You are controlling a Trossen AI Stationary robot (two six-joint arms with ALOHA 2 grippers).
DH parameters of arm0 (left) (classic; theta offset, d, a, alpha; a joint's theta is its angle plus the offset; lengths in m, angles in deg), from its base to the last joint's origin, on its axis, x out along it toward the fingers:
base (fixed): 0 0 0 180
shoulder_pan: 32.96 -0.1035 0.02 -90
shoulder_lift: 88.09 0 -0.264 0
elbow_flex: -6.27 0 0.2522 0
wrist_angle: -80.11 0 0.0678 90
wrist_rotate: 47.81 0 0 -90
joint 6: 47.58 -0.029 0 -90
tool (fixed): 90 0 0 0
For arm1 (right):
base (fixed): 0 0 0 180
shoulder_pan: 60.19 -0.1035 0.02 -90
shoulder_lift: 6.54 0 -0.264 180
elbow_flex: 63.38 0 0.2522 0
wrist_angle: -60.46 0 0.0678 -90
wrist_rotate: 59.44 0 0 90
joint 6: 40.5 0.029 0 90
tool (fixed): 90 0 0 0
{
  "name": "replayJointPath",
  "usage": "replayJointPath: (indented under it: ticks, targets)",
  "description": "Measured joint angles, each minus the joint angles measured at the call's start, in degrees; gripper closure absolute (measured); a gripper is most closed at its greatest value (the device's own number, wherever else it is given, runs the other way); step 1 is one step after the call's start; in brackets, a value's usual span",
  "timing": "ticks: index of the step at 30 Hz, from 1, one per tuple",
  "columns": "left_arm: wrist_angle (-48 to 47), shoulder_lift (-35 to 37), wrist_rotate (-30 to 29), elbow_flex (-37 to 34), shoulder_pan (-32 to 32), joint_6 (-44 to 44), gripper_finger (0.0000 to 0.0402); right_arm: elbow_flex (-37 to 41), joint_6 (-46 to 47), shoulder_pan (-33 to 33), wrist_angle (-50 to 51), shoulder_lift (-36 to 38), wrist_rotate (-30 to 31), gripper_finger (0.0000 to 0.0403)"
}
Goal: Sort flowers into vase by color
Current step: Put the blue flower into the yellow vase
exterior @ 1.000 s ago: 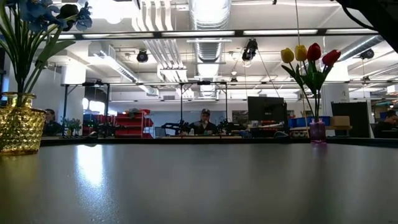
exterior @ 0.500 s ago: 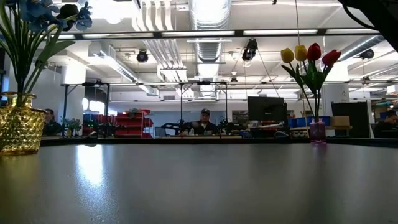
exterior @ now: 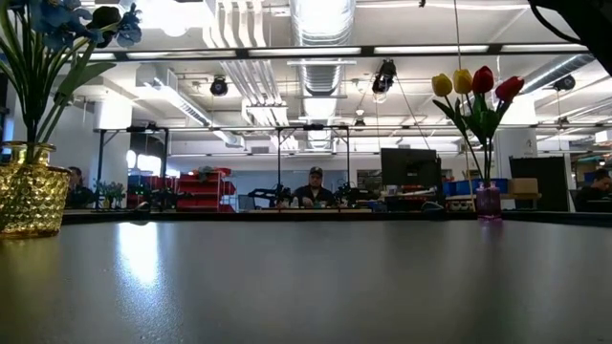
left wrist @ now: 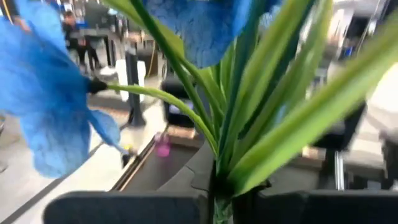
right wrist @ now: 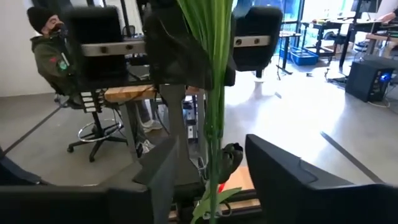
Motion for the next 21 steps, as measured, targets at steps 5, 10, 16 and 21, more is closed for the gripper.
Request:
replayJointPath:
  ticks: [5, 10, 16, 21]
  targets:
    - [-19.9, 1.5, 0.0, 8.2, 0.0, -1.1, 0.0400, -0.1, -0.7, -0.5, 2.1, 1.7, 0.0, 0.0193]
    - [-28.2, 6.4, 2.8, 7.1, 0.0, -1.1, 0.0401, -0.1, -0.8, -0.5, 4.1, 2.7, 1.2, 0.0175]
    - [-28.7, 14.9, 5.0, 1.4, 0.0, 0.3, 0.0401, -0.1, 0.8, -0.5, 6.5, 3.5, 3.6, 0.0173]
    - [-28.6, 21.9, 5.1, -6.7, 0.0, 4.3, 0.0401, -0.1, 3.4, -0.5, 7.9, 3.5, 5.4, 0.0174]
